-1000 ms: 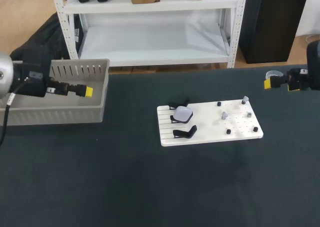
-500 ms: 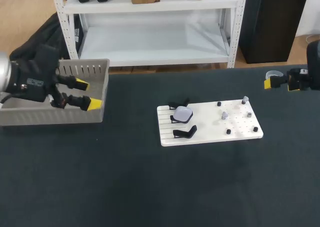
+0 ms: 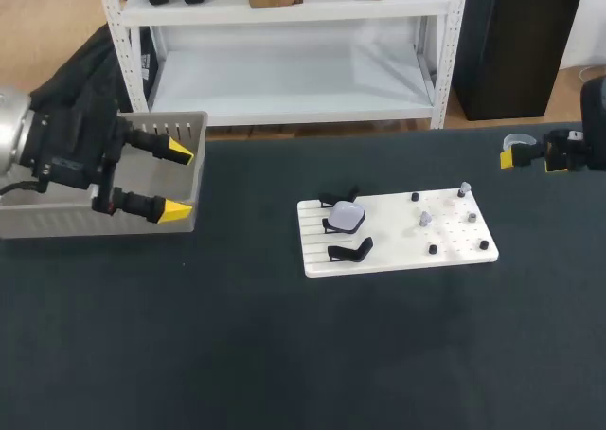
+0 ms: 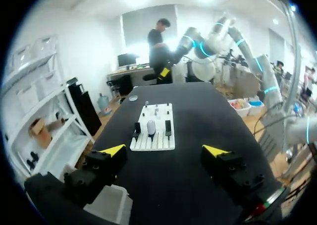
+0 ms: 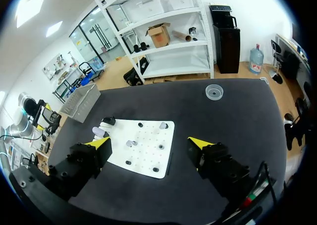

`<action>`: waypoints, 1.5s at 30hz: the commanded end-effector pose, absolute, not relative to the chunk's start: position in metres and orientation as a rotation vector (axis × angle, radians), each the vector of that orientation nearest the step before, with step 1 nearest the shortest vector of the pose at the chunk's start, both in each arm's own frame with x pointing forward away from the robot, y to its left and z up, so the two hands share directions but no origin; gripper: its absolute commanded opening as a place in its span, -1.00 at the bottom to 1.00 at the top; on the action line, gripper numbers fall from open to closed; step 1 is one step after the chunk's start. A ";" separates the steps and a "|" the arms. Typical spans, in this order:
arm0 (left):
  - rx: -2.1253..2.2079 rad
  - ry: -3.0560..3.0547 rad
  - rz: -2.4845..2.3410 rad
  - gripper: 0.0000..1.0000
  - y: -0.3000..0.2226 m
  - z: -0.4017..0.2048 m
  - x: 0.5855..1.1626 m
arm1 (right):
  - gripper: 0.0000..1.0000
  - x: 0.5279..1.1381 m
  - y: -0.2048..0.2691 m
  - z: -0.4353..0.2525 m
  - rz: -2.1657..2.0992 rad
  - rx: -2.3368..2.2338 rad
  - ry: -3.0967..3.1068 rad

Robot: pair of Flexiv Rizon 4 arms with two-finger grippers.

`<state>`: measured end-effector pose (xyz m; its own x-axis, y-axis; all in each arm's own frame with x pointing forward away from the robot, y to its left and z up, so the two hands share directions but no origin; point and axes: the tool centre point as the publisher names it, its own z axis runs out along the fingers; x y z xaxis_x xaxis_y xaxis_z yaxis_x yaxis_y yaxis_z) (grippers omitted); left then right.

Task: Pick up each earbud case from the left stands, insert the matching earbuds, close the lid, and place the case in the box.

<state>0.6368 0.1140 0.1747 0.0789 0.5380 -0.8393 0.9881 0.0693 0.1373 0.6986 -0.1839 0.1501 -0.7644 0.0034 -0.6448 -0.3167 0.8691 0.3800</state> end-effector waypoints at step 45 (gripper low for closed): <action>1.367 1.823 -0.767 1.00 -0.034 0.063 0.681 | 1.00 0.700 -0.184 0.149 0.632 -0.228 2.372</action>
